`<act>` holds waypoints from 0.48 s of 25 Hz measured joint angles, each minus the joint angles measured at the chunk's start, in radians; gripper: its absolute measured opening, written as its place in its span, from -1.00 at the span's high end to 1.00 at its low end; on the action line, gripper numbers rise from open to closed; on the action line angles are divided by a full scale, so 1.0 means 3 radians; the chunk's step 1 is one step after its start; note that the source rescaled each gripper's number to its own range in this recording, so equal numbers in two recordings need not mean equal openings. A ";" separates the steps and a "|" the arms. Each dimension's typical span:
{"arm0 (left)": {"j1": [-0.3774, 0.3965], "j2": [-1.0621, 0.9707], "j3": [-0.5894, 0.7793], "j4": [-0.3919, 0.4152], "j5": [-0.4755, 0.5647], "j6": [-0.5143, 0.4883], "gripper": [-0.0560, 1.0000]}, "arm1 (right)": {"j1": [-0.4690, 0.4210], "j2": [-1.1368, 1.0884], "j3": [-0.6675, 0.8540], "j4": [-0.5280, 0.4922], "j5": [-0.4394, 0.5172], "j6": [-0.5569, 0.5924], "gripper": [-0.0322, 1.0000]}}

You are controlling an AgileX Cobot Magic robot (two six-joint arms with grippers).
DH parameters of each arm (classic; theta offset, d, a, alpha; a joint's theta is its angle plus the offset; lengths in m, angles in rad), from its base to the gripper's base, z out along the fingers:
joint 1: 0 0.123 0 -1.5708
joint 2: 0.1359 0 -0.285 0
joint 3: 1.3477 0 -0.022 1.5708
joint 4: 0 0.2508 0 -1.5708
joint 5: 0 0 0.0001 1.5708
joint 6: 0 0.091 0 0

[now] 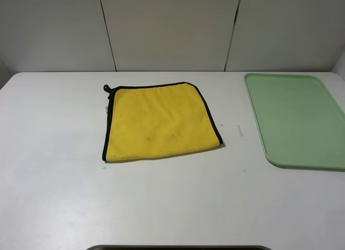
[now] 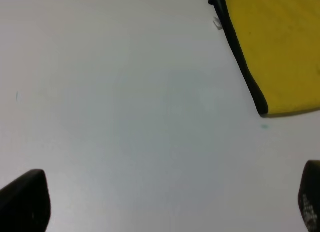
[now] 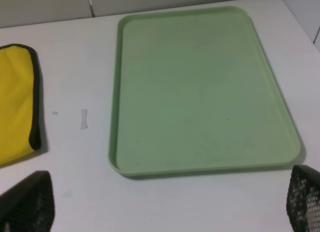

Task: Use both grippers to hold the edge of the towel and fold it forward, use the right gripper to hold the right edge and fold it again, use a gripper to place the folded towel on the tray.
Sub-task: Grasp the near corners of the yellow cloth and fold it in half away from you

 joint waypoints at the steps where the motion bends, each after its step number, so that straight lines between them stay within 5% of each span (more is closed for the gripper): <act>1: 0.0000 0.0000 0.0000 0.0000 0.0000 0.0000 -1.00 | 0.0000 0.0000 0.0000 0.0000 0.0000 0.0000 -1.00; 12: 0.0000 0.0000 0.0000 0.0000 0.0000 0.0000 -0.99 | 0.0000 0.0000 0.0000 0.0001 0.0000 0.0000 -1.00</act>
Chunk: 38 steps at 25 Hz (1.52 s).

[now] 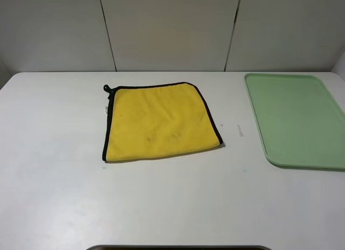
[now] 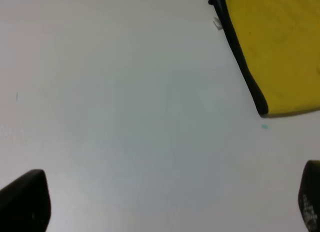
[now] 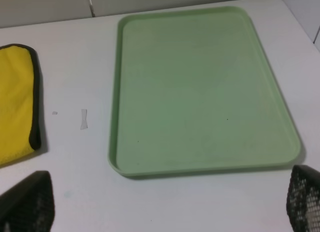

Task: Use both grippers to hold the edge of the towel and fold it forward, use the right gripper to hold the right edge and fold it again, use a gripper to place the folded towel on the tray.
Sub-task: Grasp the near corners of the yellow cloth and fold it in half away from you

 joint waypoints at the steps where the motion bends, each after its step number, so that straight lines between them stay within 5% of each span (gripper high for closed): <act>1: 0.0000 0.0000 -0.0004 0.0000 0.0000 0.0024 -0.99 | 0.0000 0.0000 0.0000 0.0003 0.0000 0.0000 -1.00; 10: -0.0099 0.0858 -0.0548 -0.0139 0.0253 0.0535 -0.97 | 0.0000 0.0922 -0.0509 0.0000 0.0052 -0.0230 -1.00; 16: -0.1052 0.1441 -0.0839 0.0225 0.0303 0.0601 -0.97 | 0.0297 0.1758 -0.0799 -0.0079 0.0002 -0.0526 -1.00; 22: -0.2079 0.1864 -0.0940 0.0825 0.0406 0.0585 -0.97 | 0.1141 0.2431 -0.0852 -0.0133 -0.0195 -0.0753 -1.00; 28: -0.2917 0.2267 -0.0943 0.0895 0.0409 0.0651 -0.96 | 0.1871 0.3201 -0.0912 -0.0239 -0.0351 -0.0926 -1.00; 32: -0.3187 0.2475 -0.0943 0.0942 0.0409 0.0744 -0.96 | 0.2131 0.3641 -0.1185 -0.0242 -0.0367 -0.1079 -1.00; 38: -0.3218 0.2554 -0.0943 0.0903 0.0409 0.0958 -0.96 | 0.2239 0.4202 -0.1613 -0.0183 -0.0410 -0.1346 -1.00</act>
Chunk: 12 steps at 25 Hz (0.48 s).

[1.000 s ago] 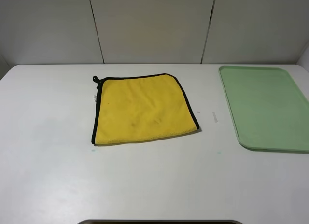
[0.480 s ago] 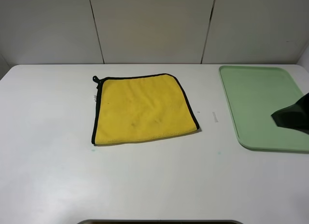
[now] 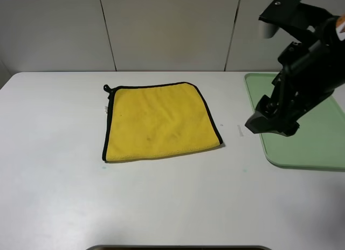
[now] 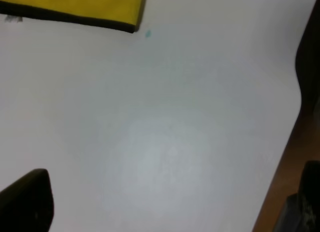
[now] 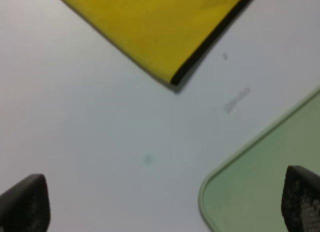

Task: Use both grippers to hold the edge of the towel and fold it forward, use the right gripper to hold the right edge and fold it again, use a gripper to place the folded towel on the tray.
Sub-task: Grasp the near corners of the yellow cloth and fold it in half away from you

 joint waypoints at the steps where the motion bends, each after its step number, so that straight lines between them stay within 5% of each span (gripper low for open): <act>1: 0.0013 0.0005 0.0000 -0.0005 0.0000 0.0028 -0.96 | 0.0000 0.0067 -0.0045 0.0029 -0.0010 -0.0061 -1.00; 12: 0.0498 0.0718 0.0152 -0.0141 -0.0304 0.0386 -0.94 | 0.0003 0.0433 -0.0280 0.0323 -0.0030 -0.0440 -1.00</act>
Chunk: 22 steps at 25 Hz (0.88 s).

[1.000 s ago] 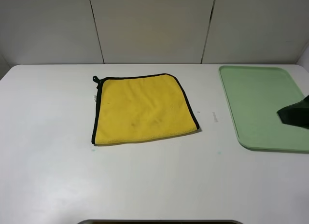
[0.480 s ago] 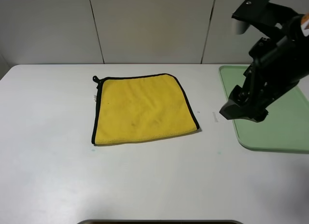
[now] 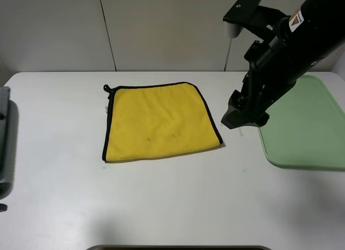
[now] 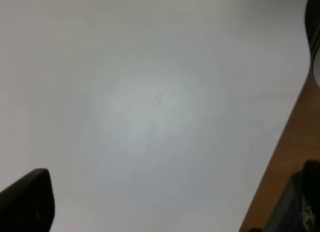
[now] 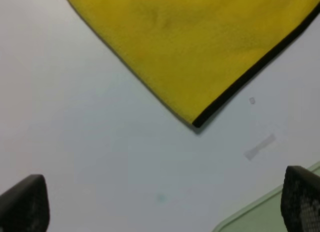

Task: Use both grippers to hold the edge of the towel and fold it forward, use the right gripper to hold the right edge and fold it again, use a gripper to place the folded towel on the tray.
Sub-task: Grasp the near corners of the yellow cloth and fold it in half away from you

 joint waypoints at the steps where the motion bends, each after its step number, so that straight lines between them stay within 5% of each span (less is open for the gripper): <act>1: 0.0079 0.0077 0.0003 -0.0071 -0.0083 0.0049 -0.93 | 0.0003 0.0000 0.0000 0.0000 0.0003 -0.0006 -1.00; 5: 0.0358 0.0350 0.0003 -0.0401 -0.0441 0.0311 -0.90 | 0.0007 0.0000 -0.0003 0.0003 0.0003 -0.0036 -1.00; 11: 0.0723 0.0780 -0.0001 -0.0557 -0.0908 0.0618 -0.86 | 0.0007 0.0018 -0.0003 0.0011 -0.0050 -0.0217 -1.00; 22: 0.1072 0.1452 -0.0403 -0.0935 -0.1272 0.0988 -0.65 | 0.0007 0.0575 -0.0013 0.0035 -0.0279 -0.0694 -1.00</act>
